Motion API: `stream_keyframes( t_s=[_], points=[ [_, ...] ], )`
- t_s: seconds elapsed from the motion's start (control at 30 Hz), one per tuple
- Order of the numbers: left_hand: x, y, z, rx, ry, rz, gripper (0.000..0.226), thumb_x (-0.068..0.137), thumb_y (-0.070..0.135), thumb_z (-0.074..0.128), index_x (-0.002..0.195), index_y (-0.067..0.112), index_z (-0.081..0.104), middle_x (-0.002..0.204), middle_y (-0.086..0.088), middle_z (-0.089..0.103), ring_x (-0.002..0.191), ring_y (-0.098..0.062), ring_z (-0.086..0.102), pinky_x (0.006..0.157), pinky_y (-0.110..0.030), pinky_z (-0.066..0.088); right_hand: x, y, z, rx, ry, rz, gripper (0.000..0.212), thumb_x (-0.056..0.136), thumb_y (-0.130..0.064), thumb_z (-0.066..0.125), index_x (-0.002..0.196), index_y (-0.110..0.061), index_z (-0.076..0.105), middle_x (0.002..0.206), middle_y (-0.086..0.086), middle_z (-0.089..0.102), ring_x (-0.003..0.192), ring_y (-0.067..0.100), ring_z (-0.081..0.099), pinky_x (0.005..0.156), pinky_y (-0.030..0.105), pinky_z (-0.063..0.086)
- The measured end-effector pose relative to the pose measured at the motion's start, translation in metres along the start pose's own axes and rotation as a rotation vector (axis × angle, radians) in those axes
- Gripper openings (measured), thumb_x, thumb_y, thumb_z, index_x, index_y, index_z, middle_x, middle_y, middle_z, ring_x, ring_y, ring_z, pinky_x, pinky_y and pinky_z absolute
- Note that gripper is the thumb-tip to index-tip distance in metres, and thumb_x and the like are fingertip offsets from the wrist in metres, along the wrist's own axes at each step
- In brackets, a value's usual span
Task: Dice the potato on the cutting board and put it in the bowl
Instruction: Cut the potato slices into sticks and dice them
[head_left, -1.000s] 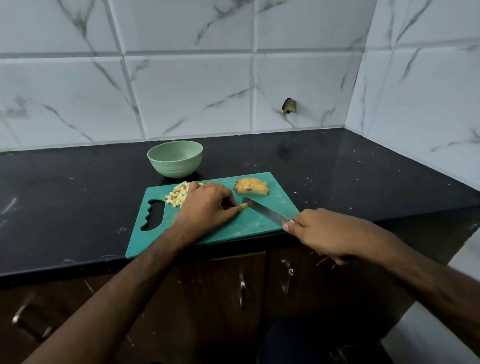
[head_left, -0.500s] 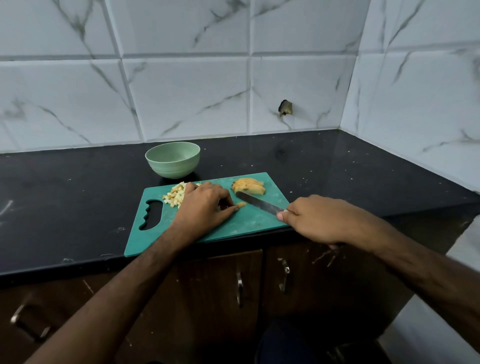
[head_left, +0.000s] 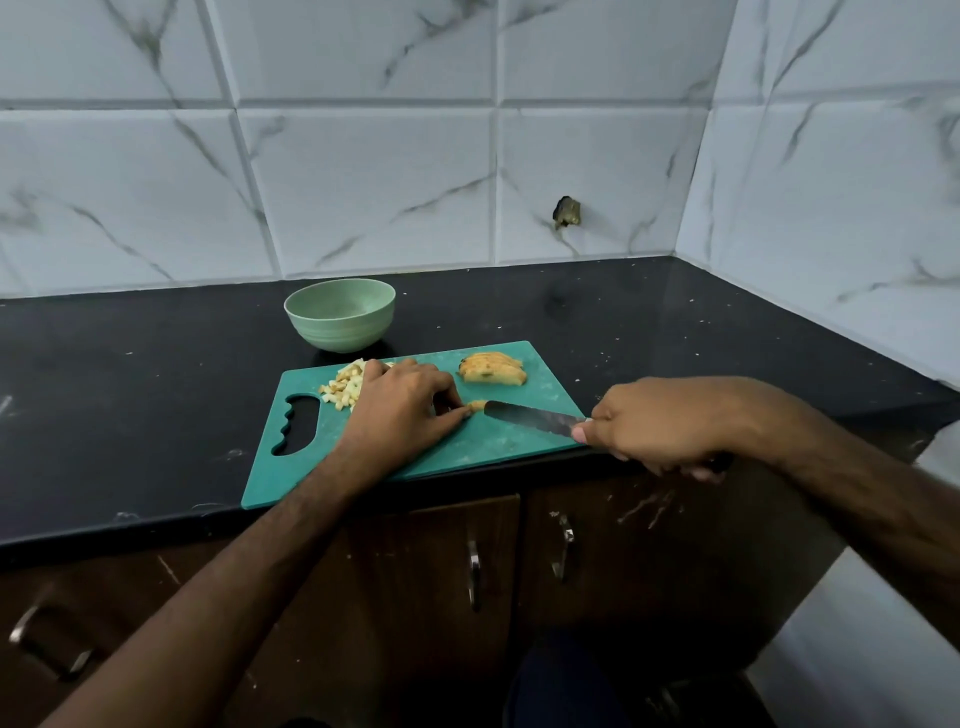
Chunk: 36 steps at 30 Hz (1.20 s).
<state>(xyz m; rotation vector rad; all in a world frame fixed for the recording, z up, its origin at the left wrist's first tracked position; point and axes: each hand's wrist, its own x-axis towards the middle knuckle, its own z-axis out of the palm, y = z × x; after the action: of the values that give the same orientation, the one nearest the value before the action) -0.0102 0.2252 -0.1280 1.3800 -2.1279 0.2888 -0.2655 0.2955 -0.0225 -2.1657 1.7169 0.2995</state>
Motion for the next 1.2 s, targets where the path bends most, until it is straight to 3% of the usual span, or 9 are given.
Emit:
stream_keyframes(
  t_s=[0.13, 0.3, 0.5, 0.67, 0.77, 0.93, 1.07, 1.2],
  points=[
    [0.0, 0.002, -0.001, -0.004, -0.023, 0.0, 0.023, 0.089, 0.053, 0.067, 0.081, 0.032, 0.068, 0.078, 0.017, 0.06, 0.081, -0.004, 0.049, 0.076, -0.033, 0.021, 0.003, -0.009, 0.003, -0.021, 0.11, -0.029, 0.045, 0.108, -0.05, 0.033, 0.09, -0.014, 0.054, 0.071, 0.01, 0.065, 0.034, 0.016, 0.053, 0.053, 0.031, 0.053],
    [0.0, 0.0, -0.001, -0.005, -0.022, 0.008, 0.021, 0.089, 0.052, 0.069, 0.082, 0.032, 0.067, 0.08, 0.017, 0.062, 0.081, -0.004, 0.048, 0.075, -0.033, 0.022, 0.016, -0.022, 0.02, -0.134, 0.181, -0.012, 0.047, 0.107, -0.053, 0.03, 0.093, -0.018, 0.058, 0.071, 0.004, 0.066, 0.036, 0.01, 0.056, 0.056, 0.027, 0.051],
    [0.0, 0.0, 0.0, -0.02, -0.024, -0.005, 0.021, 0.089, 0.052, 0.068, 0.084, 0.031, 0.069, 0.08, 0.017, 0.063, 0.082, -0.005, 0.051, 0.079, -0.037, 0.032, 0.017, -0.019, 0.026, 0.029, 0.059, -0.018, 0.043, 0.108, -0.047, 0.034, 0.096, -0.012, 0.056, 0.067, 0.008, 0.061, 0.033, 0.013, 0.053, 0.05, 0.027, 0.05],
    [-0.002, 0.001, -0.002, 0.004, 0.007, 0.012, 0.023, 0.088, 0.053, 0.067, 0.082, 0.031, 0.07, 0.076, 0.017, 0.061, 0.08, -0.007, 0.051, 0.074, -0.035, 0.025, 0.001, -0.006, 0.01, -0.004, -0.015, 0.008, 0.051, 0.108, -0.048, 0.035, 0.101, -0.004, 0.059, 0.066, 0.014, 0.062, 0.035, 0.019, 0.051, 0.045, 0.026, 0.047],
    [-0.003, 0.003, -0.002, 0.039, 0.011, 0.013, 0.028, 0.089, 0.058, 0.061, 0.083, 0.032, 0.068, 0.074, 0.016, 0.058, 0.079, -0.007, 0.051, 0.074, -0.034, 0.022, -0.002, -0.003, 0.006, -0.039, 0.026, -0.01, 0.056, 0.108, -0.05, 0.035, 0.101, -0.001, 0.062, 0.07, 0.018, 0.066, 0.035, 0.019, 0.052, 0.043, 0.024, 0.046],
    [-0.011, 0.0, -0.008, 0.06, 0.026, -0.034, 0.04, 0.088, 0.063, 0.037, 0.094, 0.034, 0.063, 0.082, 0.016, 0.058, 0.083, -0.006, 0.047, 0.075, -0.034, 0.021, 0.004, -0.014, 0.018, -0.092, 0.2, -0.024, 0.049, 0.107, -0.054, 0.028, 0.095, -0.018, 0.059, 0.071, 0.004, 0.067, 0.036, 0.011, 0.056, 0.052, 0.025, 0.048],
    [-0.011, -0.001, -0.01, 0.084, -0.006, -0.029, 0.02, 0.09, 0.054, 0.06, 0.089, 0.035, 0.062, 0.083, 0.018, 0.054, 0.085, -0.007, 0.048, 0.075, -0.034, 0.021, 0.015, -0.023, 0.028, -0.125, 0.229, -0.032, 0.048, 0.107, -0.056, 0.027, 0.099, -0.022, 0.06, 0.075, 0.002, 0.069, 0.036, 0.007, 0.056, 0.05, 0.024, 0.048],
    [-0.008, 0.001, -0.007, 0.029, -0.043, -0.085, 0.021, 0.088, 0.051, 0.068, 0.079, 0.035, 0.058, 0.081, 0.017, 0.057, 0.088, -0.009, 0.05, 0.08, -0.037, 0.027, 0.017, -0.026, 0.039, -0.154, 0.248, -0.032, 0.046, 0.107, -0.054, 0.027, 0.089, -0.023, 0.056, 0.075, 0.0, 0.064, 0.044, 0.011, 0.06, 0.05, 0.026, 0.042]
  ],
)
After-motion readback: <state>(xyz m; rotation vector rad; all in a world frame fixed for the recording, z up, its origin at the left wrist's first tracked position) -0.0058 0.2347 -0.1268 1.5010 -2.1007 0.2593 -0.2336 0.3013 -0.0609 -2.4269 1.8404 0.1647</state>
